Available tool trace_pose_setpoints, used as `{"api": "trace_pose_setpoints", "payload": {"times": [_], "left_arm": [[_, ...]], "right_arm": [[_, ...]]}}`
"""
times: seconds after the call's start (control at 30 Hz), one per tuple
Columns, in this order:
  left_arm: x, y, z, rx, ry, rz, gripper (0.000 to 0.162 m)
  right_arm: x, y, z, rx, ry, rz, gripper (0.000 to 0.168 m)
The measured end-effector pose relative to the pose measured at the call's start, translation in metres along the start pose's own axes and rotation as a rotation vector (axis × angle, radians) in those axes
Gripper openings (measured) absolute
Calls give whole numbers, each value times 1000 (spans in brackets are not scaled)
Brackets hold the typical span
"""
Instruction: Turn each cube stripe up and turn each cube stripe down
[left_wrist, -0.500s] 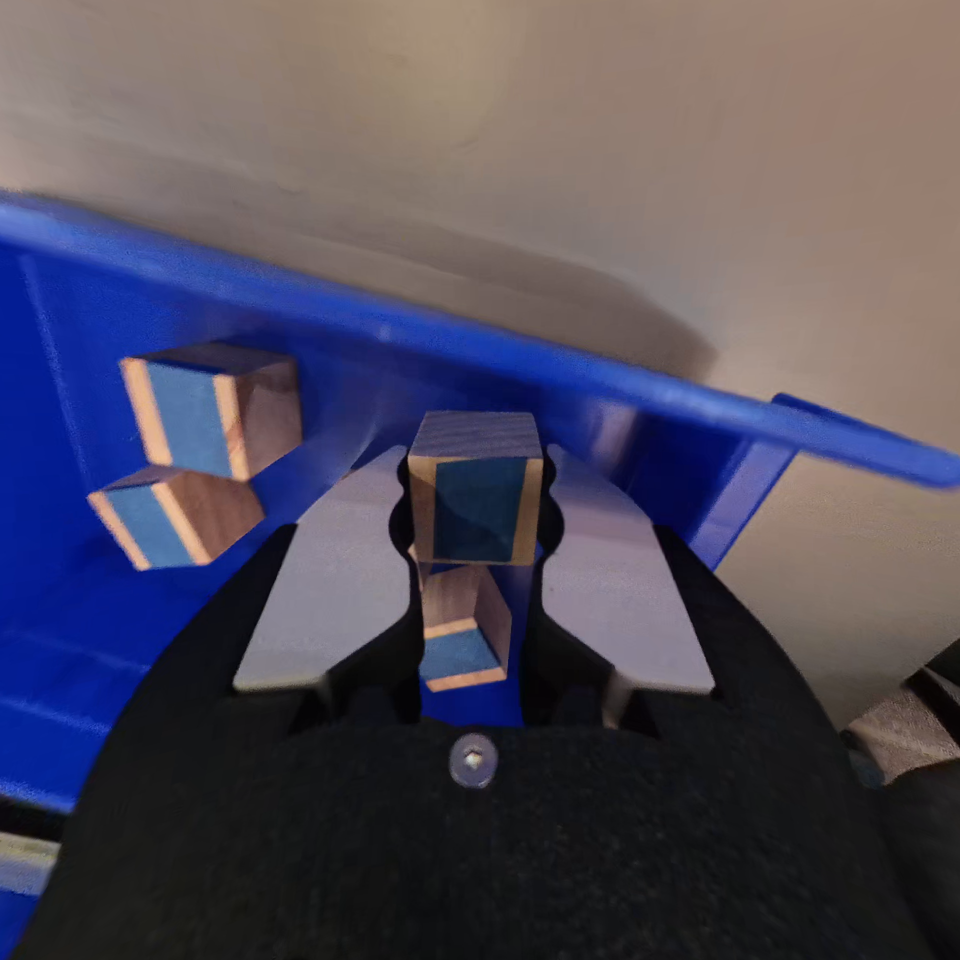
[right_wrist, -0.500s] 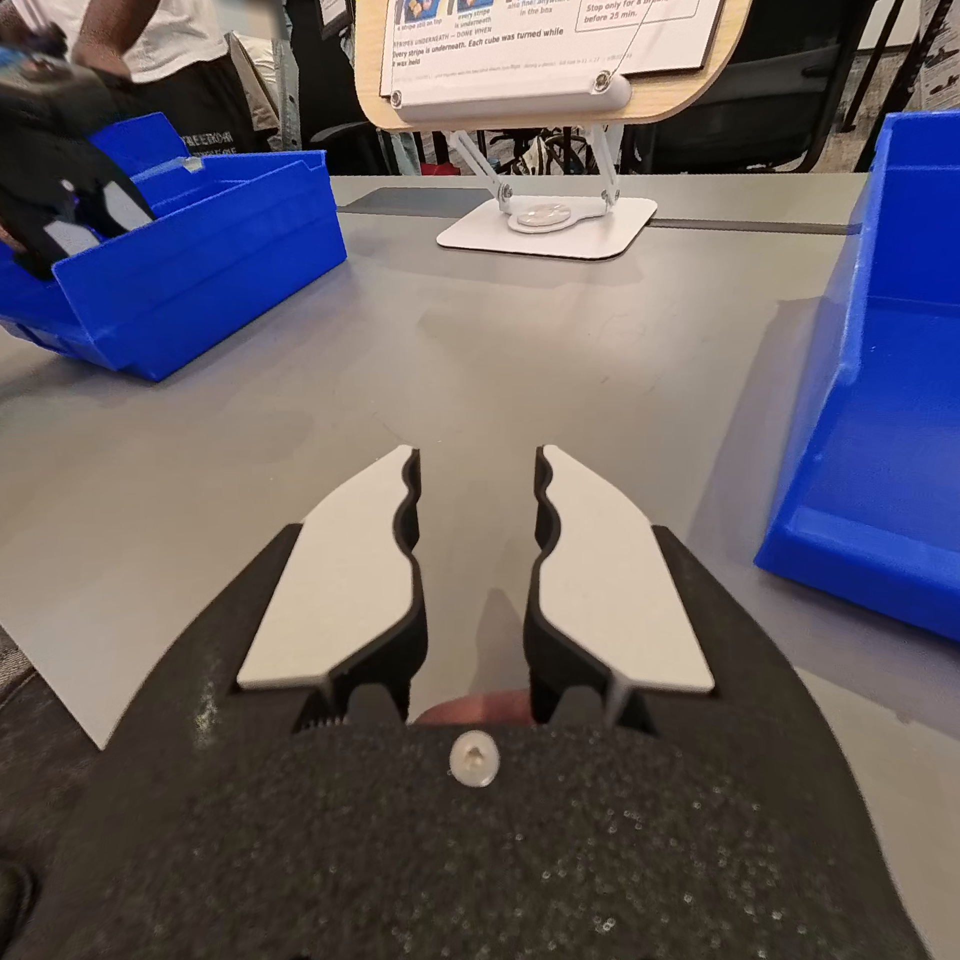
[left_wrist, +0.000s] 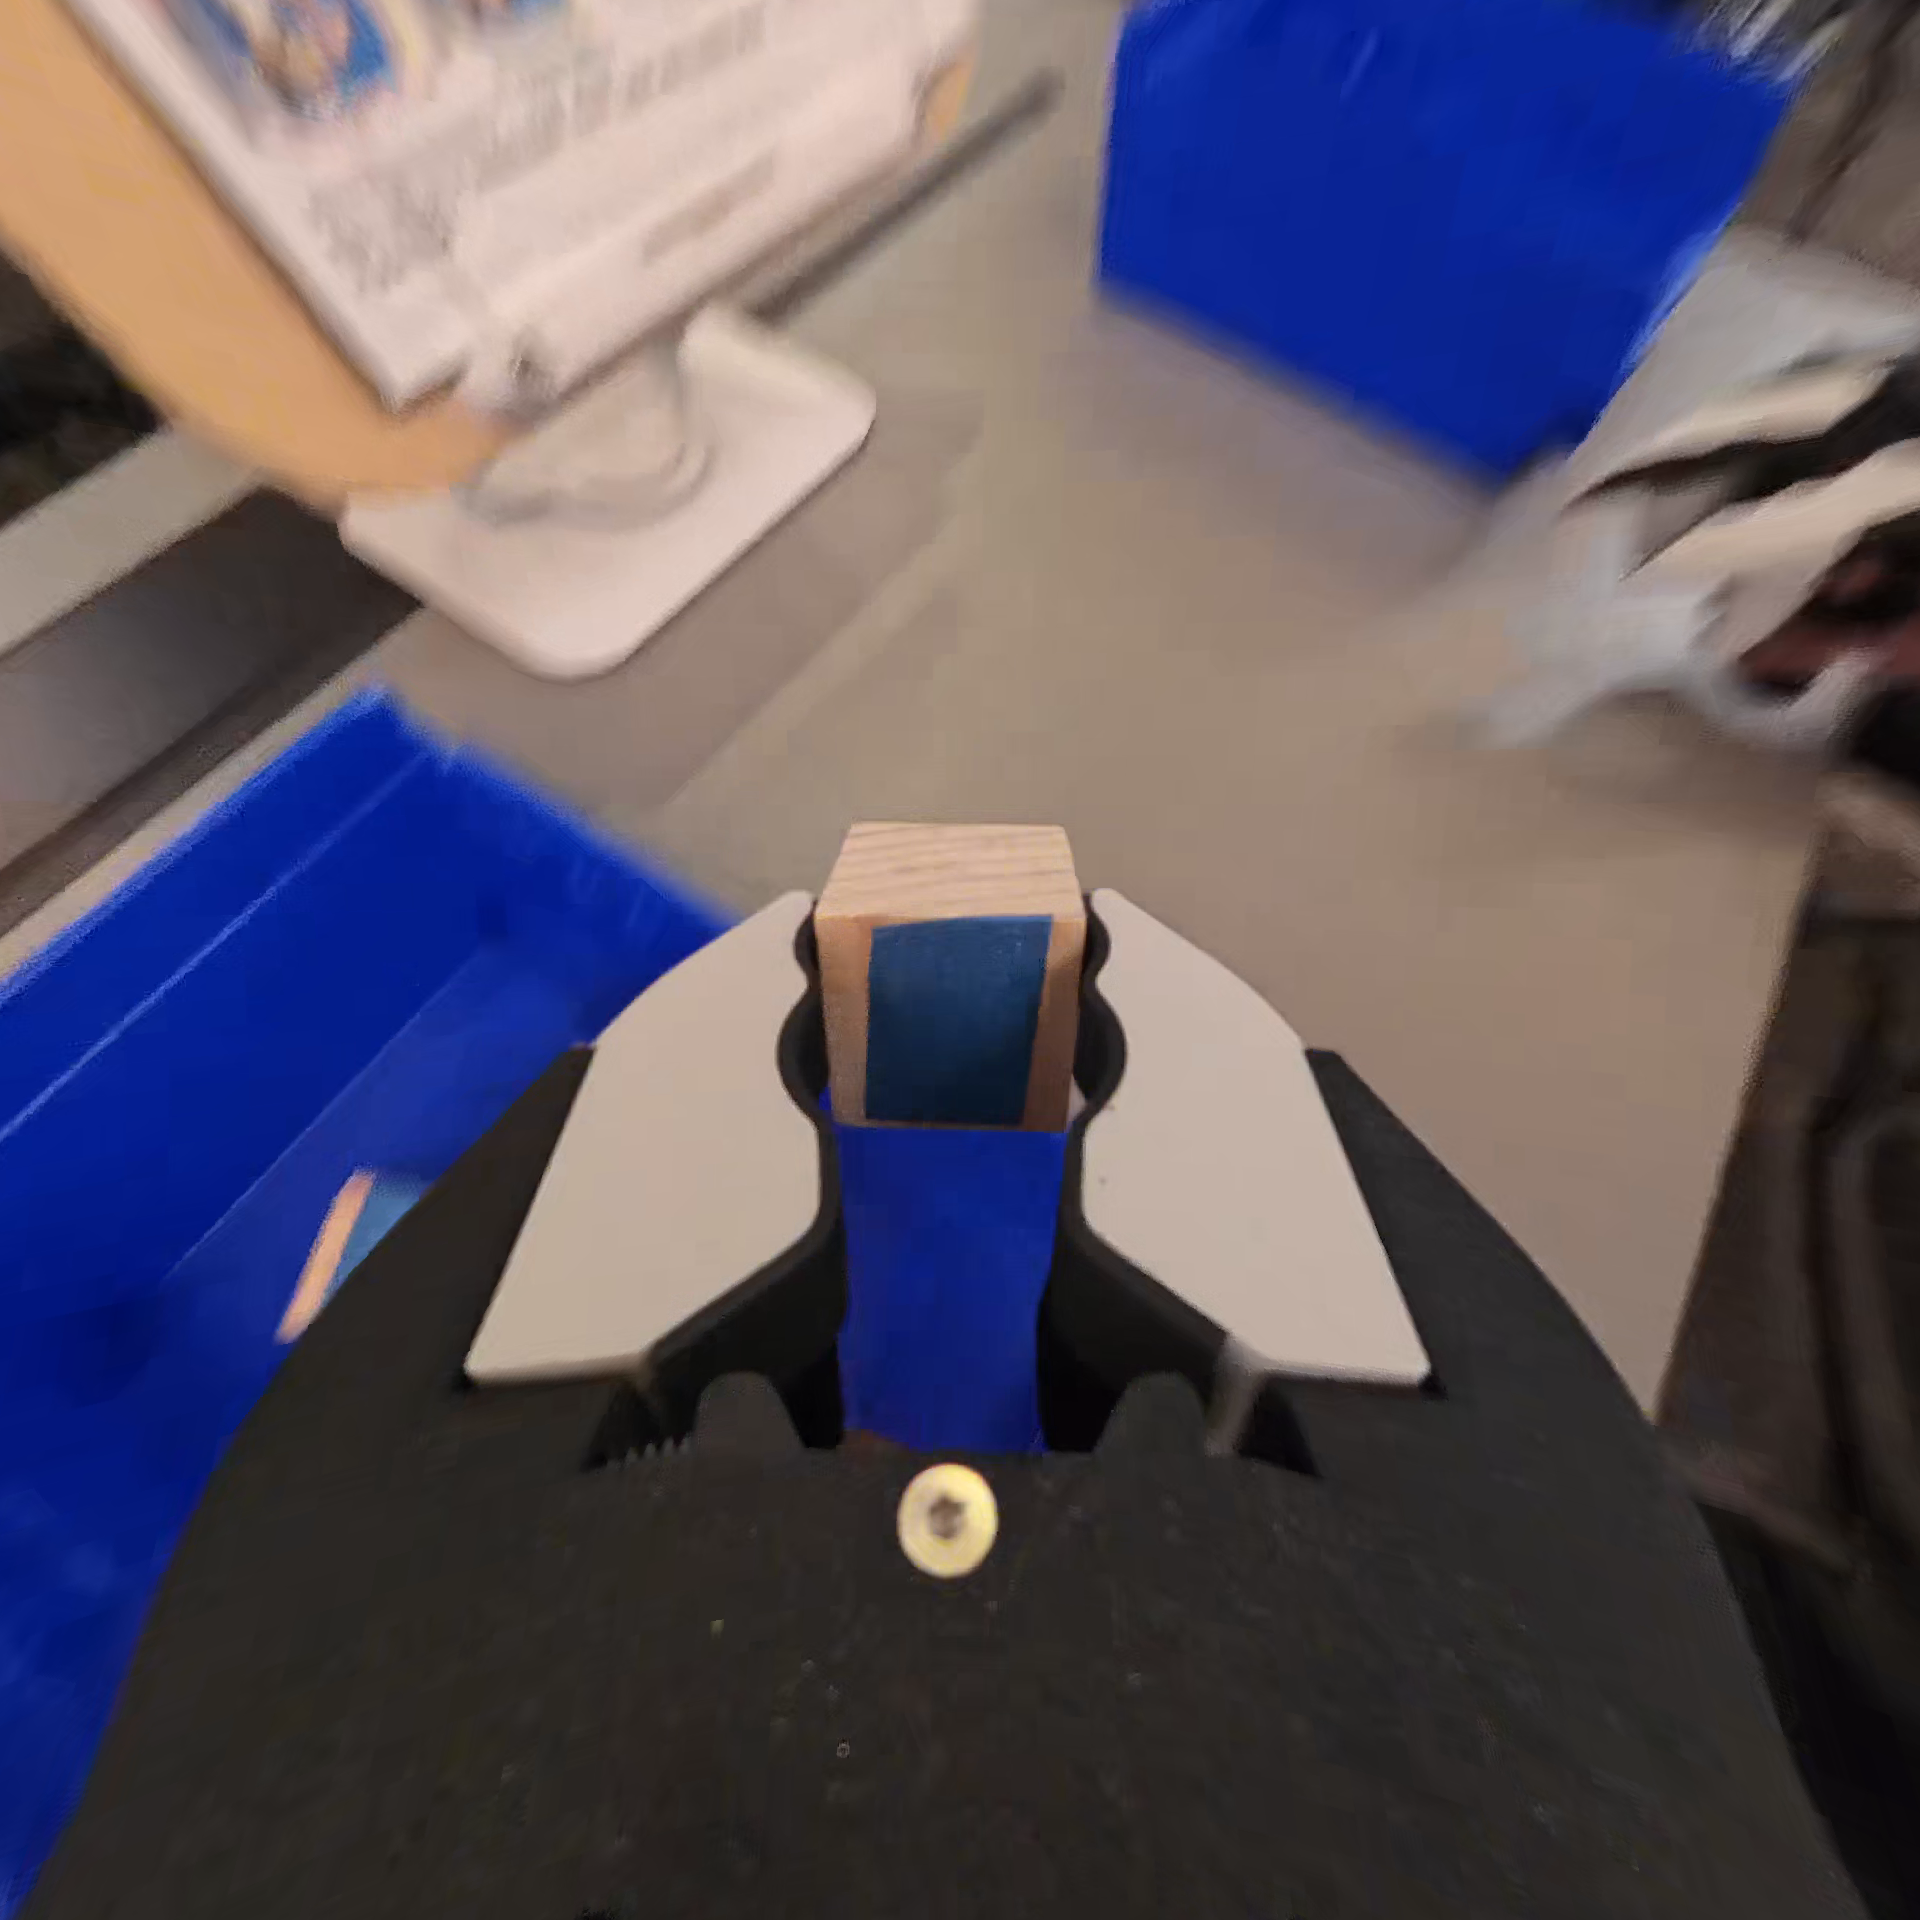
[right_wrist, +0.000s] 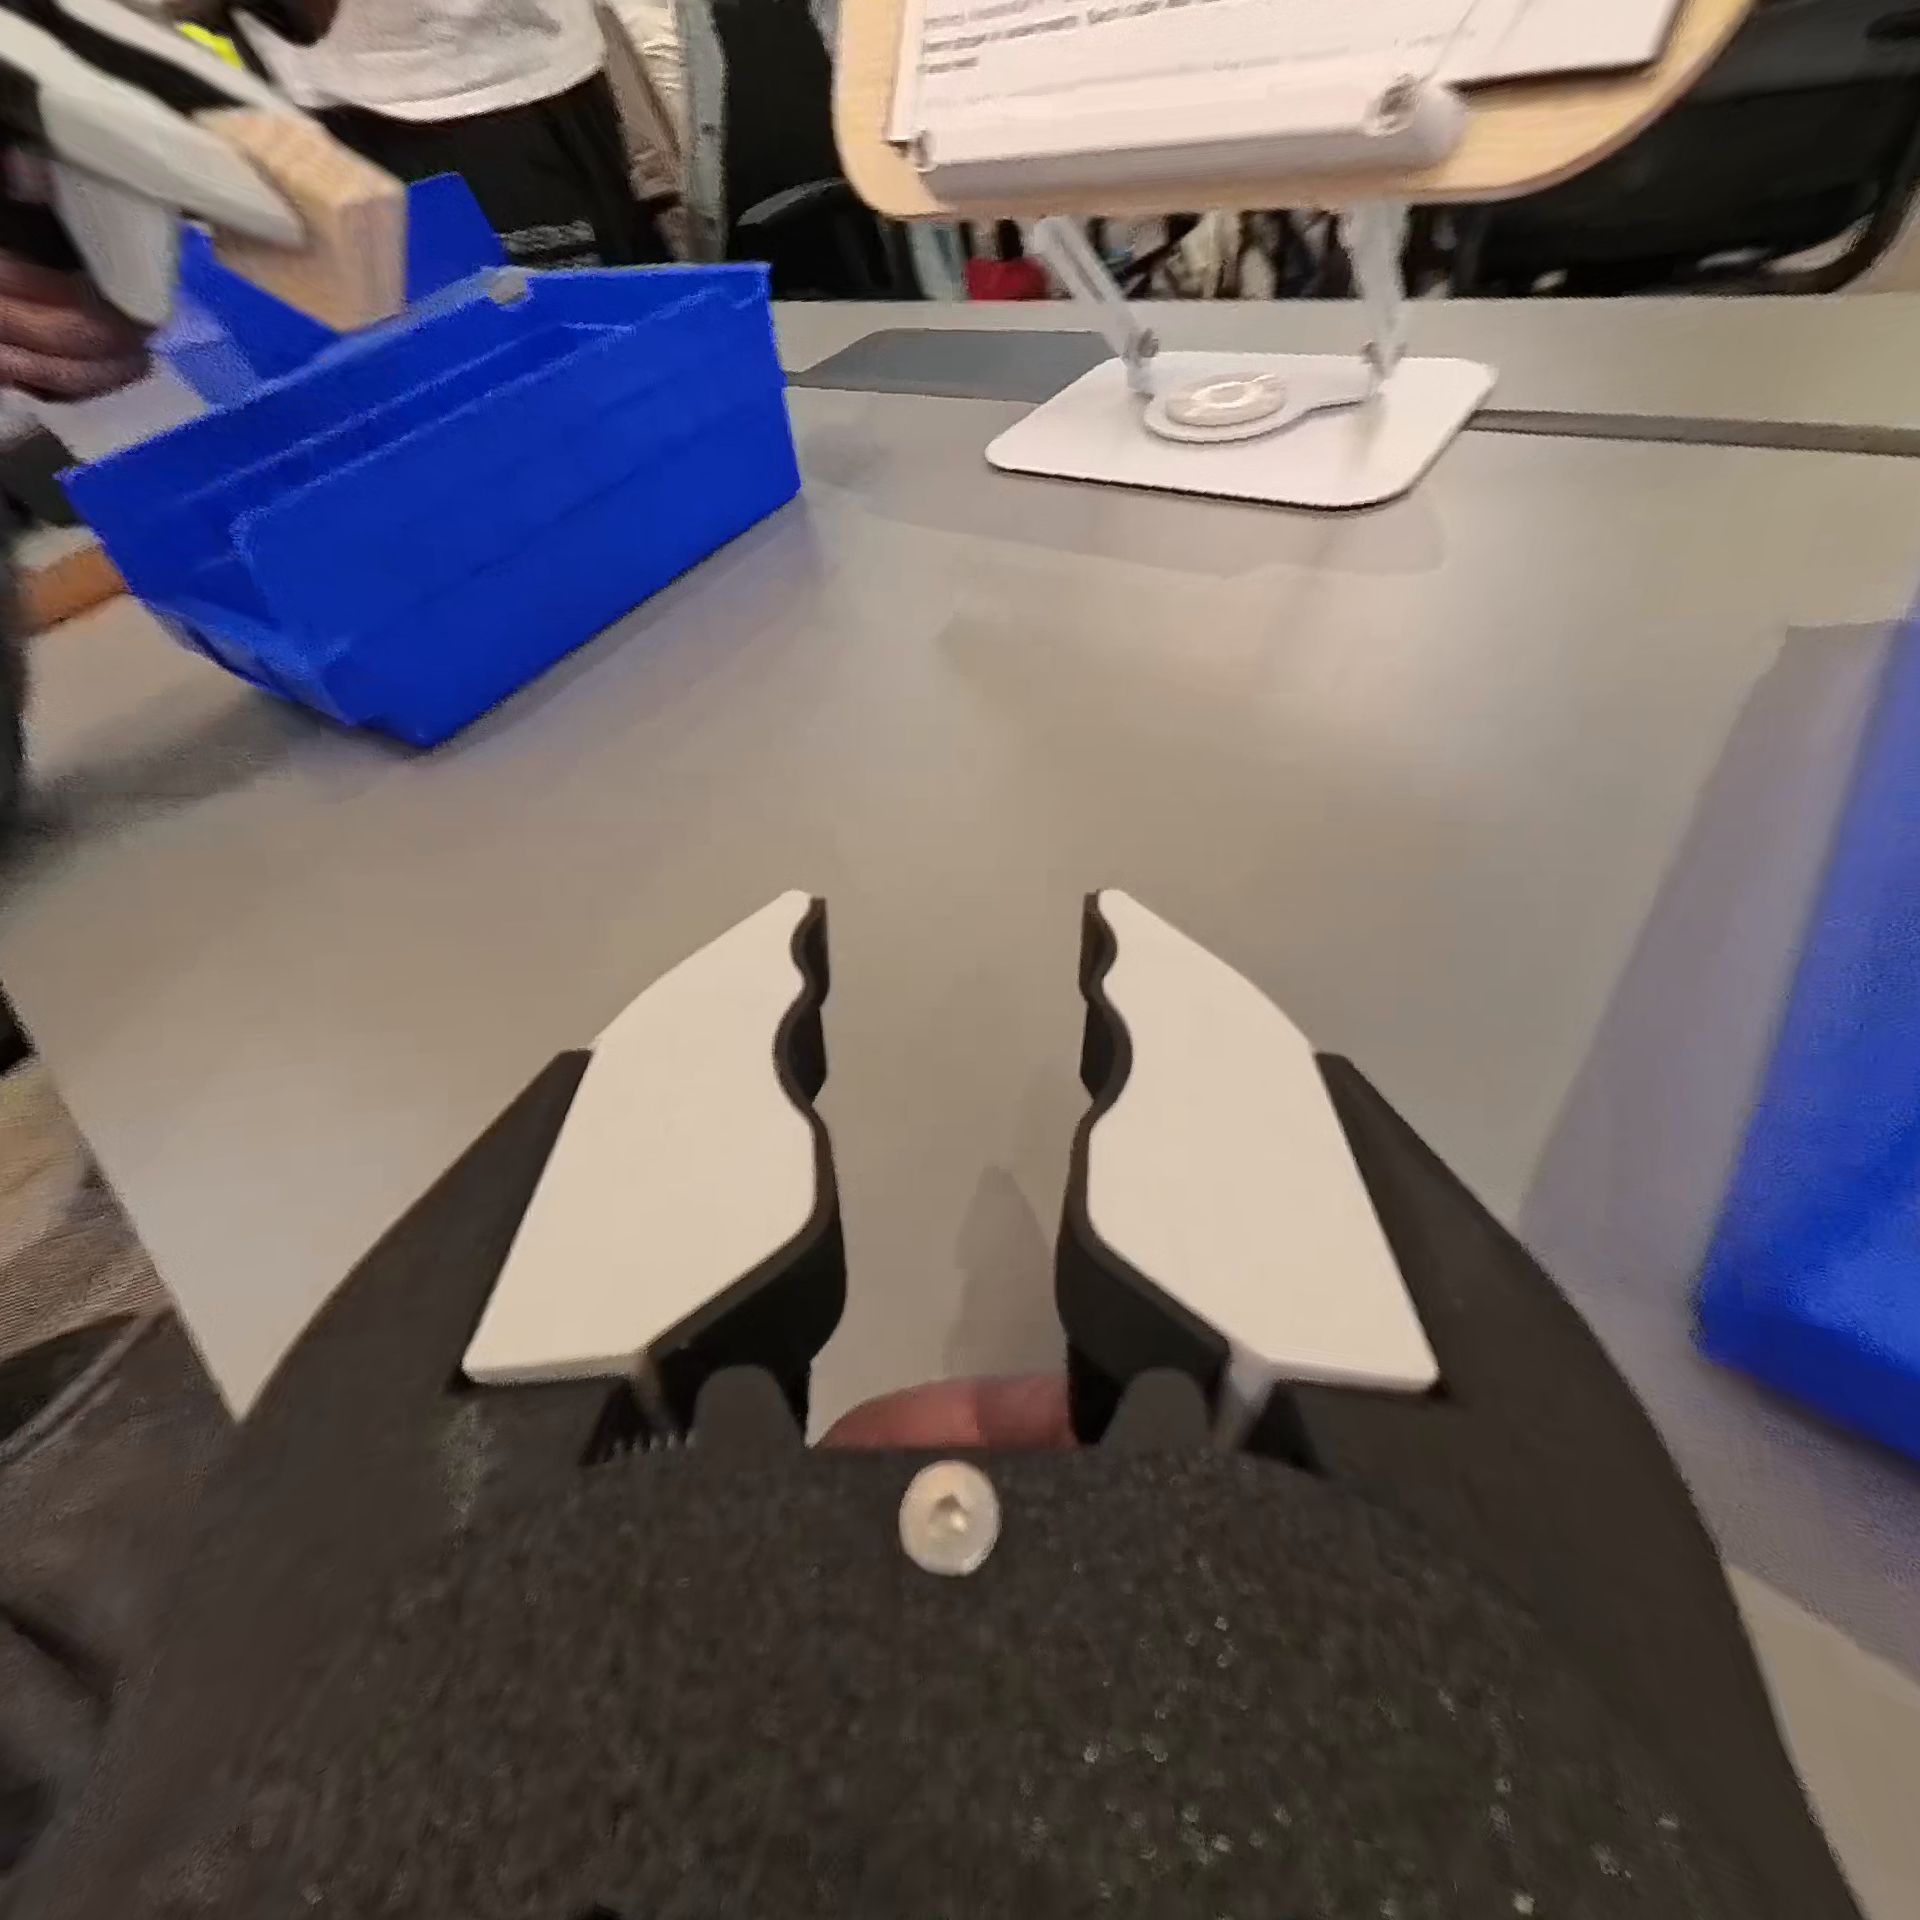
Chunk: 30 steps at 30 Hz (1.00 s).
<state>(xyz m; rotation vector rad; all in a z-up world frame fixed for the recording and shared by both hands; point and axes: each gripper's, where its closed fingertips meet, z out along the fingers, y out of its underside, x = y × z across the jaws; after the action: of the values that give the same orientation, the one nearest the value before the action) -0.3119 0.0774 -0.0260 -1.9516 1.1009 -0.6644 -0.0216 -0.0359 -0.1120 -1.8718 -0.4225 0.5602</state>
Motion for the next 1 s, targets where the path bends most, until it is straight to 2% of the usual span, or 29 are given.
{"api": "trace_pose_setpoints", "payload": {"times": [0.1, 0.2, 0.27, 0.4, 0.47, 0.57, 0.63, 0.73, 0.9, 0.97, 1.0], "left_arm": [[42, -59, 15, 236, 183, -98, 44], [81, -101, 31, 396, 354, -177, 44], [104, -119, 41, 484, 447, -232, 44], [138, -125, 67, 545, 579, -318, 44], [151, -121, 77, 561, 652, -351, 44], [157, -110, 96, 494, 662, -371, 44], [160, -105, 102, 476, 677, -369, 44], [164, -100, 109, 452, 676, -343, 44], [164, -94, 113, 406, 612, -317, 45], [156, -90, 105, 412, 519, -284, 68], [147, -84, 100, 411, 441, -281, 72]], "right_arm": [[-19, -24, 19, 8, -164, 60, 52], [-49, -49, 38, -79, -421, 159, 62], [-69, -73, 46, -104, -593, 235, 74], [-100, -120, 49, 19, -802, 293, 74], [-103, -126, 52, 97, -788, 240, 69], [-105, -115, 57, 58, -772, 185, 71], [-98, -114, 60, 63, -746, 206, 66], [-90, -112, 63, 60, -744, 247, 45], [-88, -104, 62, 31, -754, 263, 45], [-83, -103, 62, 20, -733, 267, 45], [-81, -103, 61, 21, -733, 275, 45]]}}
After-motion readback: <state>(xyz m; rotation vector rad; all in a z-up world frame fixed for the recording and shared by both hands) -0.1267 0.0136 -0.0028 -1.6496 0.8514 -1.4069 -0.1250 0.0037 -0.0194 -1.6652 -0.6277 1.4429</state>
